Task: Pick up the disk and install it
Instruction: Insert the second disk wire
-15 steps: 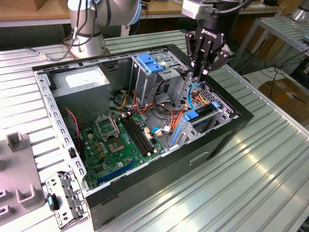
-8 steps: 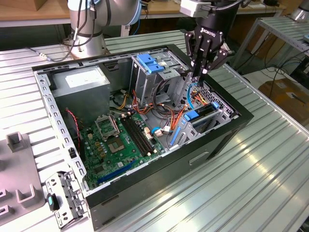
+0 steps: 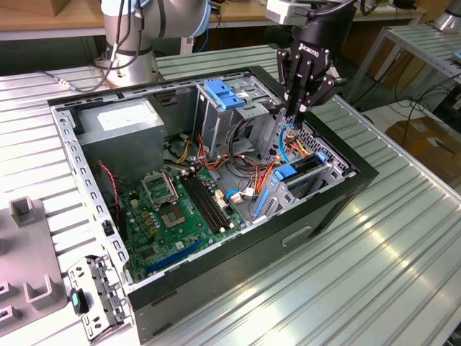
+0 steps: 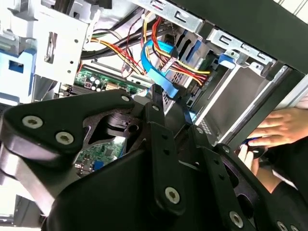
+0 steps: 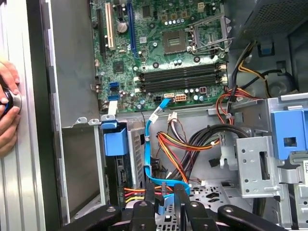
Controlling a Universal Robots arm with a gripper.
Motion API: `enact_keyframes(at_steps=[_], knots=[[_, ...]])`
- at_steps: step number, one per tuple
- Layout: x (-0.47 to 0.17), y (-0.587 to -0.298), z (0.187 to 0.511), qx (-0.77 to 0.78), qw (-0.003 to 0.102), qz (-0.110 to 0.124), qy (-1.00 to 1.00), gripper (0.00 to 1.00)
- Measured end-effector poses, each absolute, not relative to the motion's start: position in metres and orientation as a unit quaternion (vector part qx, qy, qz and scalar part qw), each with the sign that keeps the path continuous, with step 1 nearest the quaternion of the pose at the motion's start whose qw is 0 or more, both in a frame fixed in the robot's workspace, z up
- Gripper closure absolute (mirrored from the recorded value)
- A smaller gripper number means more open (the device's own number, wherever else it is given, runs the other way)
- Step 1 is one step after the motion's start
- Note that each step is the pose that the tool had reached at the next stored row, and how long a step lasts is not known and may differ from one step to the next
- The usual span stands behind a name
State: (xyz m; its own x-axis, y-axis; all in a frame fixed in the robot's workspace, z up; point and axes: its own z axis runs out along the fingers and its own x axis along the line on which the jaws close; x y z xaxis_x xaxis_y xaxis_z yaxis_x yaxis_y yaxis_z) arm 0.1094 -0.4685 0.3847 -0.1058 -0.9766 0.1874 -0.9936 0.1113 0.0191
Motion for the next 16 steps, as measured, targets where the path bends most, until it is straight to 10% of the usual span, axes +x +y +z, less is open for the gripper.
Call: enact_keyframes(at_steps=[16], knots=[[0.117,-0.464,0.370,0.655,0.112,0.093,-0.741,0.78]])
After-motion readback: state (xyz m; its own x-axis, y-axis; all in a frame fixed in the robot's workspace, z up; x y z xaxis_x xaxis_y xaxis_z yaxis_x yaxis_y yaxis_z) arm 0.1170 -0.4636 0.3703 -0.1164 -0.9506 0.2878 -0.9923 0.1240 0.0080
